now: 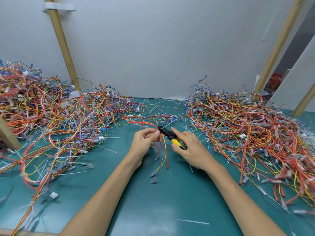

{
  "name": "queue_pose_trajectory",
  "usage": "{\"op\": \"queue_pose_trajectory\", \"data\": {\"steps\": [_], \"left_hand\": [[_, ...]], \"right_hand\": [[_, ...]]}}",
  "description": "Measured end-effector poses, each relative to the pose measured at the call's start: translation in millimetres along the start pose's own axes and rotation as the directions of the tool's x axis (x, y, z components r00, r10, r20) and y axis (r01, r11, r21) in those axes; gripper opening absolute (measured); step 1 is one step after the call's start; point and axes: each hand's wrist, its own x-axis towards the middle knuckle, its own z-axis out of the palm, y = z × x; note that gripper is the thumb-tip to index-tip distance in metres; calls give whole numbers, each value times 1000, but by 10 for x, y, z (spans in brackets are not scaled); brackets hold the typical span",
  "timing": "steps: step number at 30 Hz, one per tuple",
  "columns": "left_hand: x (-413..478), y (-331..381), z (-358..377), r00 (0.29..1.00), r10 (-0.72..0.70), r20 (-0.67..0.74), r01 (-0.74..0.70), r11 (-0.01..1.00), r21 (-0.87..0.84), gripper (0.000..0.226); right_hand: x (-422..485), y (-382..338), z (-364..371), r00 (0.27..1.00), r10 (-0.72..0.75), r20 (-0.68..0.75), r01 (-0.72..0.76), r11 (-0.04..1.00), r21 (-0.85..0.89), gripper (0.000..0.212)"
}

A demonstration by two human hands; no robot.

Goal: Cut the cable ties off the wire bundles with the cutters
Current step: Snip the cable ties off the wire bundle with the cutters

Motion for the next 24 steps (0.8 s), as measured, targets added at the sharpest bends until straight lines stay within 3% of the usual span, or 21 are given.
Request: {"op": "queue_pose_trajectory", "data": {"steps": [6, 10, 16, 24], "left_hand": [[-5, 16, -22, 1000, -7, 15, 7, 1000, 12, 13], [-3, 41, -32, 999, -11, 46, 12, 1000, -28, 20], [-30, 59, -20, 996, -8, 88, 12, 999, -42, 21], [-39, 67, -16, 994, -14, 109, 16, 1000, -23, 21]], "right_hand": [[-14, -53, 31, 996, -61, -61, 53, 990, -133, 59], [-31, -149, 72, 980, -126, -155, 97, 978, -183, 45], [-58, -187, 56, 979, -29, -201, 0, 989, -145, 28], [-64, -161, 11, 982, -8, -188, -32, 978, -208, 12]]}}
